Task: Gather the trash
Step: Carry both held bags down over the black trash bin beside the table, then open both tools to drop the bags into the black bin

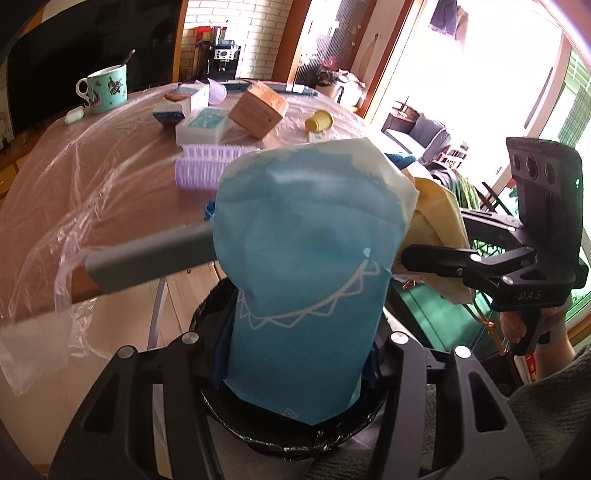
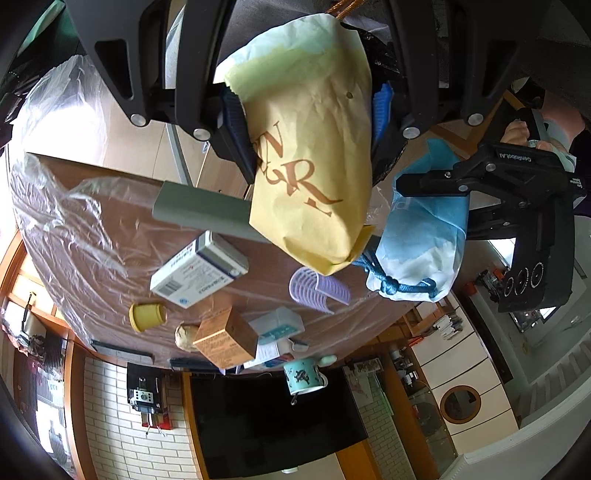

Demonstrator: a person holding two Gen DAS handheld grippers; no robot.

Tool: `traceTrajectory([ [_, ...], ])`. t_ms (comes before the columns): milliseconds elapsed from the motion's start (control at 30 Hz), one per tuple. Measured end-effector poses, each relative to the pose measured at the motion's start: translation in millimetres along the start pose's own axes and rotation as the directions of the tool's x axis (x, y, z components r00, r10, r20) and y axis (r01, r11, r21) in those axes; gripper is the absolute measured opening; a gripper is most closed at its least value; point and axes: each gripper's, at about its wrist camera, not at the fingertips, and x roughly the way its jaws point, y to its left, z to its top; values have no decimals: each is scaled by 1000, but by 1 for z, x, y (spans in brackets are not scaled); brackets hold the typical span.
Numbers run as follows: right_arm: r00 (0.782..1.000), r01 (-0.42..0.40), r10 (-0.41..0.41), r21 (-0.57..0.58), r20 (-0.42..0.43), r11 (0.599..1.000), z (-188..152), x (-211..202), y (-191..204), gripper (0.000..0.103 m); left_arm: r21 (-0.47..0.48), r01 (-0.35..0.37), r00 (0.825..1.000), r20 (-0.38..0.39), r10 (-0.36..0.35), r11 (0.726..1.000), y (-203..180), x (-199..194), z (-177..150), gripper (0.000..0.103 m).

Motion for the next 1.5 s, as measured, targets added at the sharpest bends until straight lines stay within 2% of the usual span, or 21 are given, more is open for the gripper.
traceTrajectory([
  [467, 998, 23, -21, 26, -66, 999, -11, 29, -4, 54, -14, 2, 997, -76, -3, 1000, -1, 25, -28, 55],
  [933, 991, 36, -32, 30, -131, 999, -21, 55, -1, 54, -50, 3, 990, -140, -10, 999, 10, 51, -42, 55],
  [1500, 984, 72, -64, 40, -168, 997, -20, 84, 2, 54, -24, -57, 983, -178, 52, 998, 11, 67, -46, 55],
])
